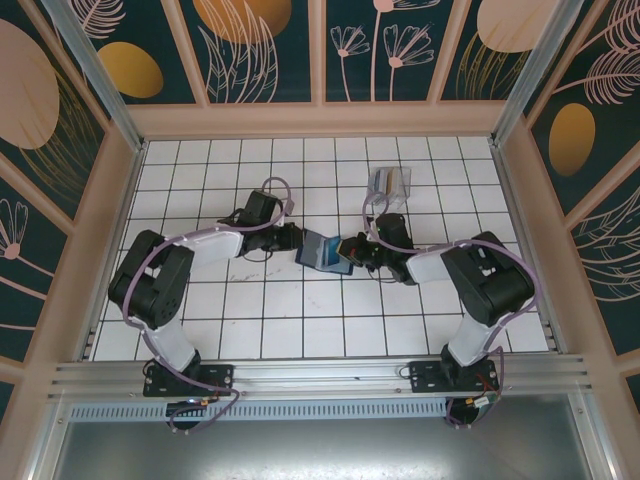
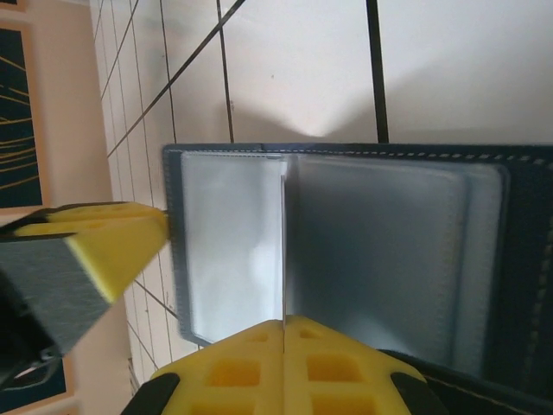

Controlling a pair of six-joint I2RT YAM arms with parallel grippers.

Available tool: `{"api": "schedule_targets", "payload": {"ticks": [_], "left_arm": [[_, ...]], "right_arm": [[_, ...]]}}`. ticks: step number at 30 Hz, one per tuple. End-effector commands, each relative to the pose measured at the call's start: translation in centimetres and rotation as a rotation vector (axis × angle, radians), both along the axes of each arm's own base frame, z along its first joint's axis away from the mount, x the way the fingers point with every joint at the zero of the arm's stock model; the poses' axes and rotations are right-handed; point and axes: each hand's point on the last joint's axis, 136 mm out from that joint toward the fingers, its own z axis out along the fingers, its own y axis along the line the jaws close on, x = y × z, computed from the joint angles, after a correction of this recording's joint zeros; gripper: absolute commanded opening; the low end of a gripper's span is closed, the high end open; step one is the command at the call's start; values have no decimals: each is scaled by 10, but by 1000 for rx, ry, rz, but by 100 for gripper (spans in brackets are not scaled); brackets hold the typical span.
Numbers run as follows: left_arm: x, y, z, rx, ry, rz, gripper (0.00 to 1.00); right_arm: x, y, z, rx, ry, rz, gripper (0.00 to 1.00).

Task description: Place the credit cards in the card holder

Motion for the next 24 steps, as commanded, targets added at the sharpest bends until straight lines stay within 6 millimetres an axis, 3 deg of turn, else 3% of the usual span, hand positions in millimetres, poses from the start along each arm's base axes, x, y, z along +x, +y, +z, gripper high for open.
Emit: {"api": "schedule_targets", "payload": {"ticks": [1,10,17,24], "left_arm": [[-3,0,-12,3,13,12,18],[-8,9,-37,71,67,19,14],[-11,13,-47,96,88,28,13],[-14,22,-54,149,103,46,13]], "right_arm": [[1,8,2,35,-9,60,0],[2,10,-4,32,6,46,0],[1,12,-15,42,17,61,0],[-2,18,-13,86,12,102,0]]}}
